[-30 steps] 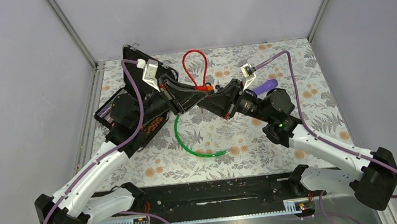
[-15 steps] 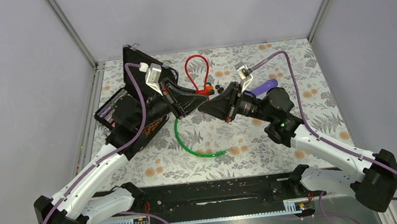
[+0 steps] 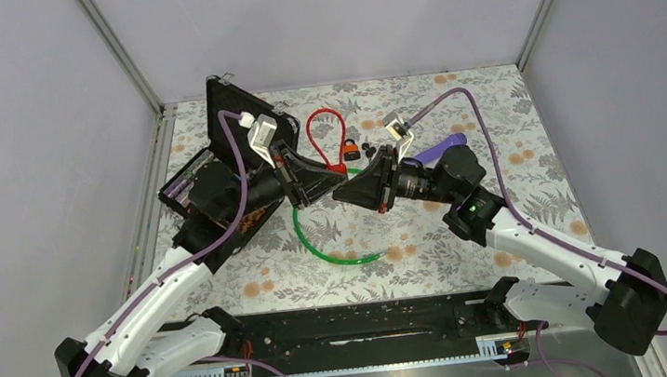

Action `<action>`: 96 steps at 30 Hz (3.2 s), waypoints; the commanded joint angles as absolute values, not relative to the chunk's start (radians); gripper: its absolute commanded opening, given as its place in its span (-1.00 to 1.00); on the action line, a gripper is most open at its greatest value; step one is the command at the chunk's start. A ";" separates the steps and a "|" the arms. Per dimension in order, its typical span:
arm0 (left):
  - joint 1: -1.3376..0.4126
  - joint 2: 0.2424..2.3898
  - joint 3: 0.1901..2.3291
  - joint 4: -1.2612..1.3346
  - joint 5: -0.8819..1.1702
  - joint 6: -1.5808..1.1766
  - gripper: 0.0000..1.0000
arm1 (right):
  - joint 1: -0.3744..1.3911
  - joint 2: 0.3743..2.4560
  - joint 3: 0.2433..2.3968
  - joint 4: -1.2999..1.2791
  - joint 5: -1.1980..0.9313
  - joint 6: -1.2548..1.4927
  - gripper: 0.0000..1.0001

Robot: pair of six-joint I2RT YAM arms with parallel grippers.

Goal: Lock with the key
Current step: Lock the lock, then place the key at the center of the board, then place the lock at the center of the board.

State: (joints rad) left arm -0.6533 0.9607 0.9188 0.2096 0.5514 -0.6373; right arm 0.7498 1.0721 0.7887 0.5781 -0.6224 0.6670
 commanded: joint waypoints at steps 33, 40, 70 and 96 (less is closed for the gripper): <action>-0.519 0.941 1.006 0.355 0.510 -0.566 -1.00 | 0.782 1.061 0.834 0.113 -0.812 0.399 -1.00; -0.515 0.923 0.947 0.419 0.431 -0.604 -1.00 | 0.782 1.052 0.766 0.432 -0.730 0.686 -1.00; -0.659 1.274 0.896 0.391 0.419 -0.672 -1.00 | 0.650 0.809 0.788 -0.424 0.266 0.597 -1.00; -1.071 2.152 1.279 0.493 0.170 -0.945 -0.85 | 0.368 0.739 0.400 -0.576 0.345 0.879 -0.98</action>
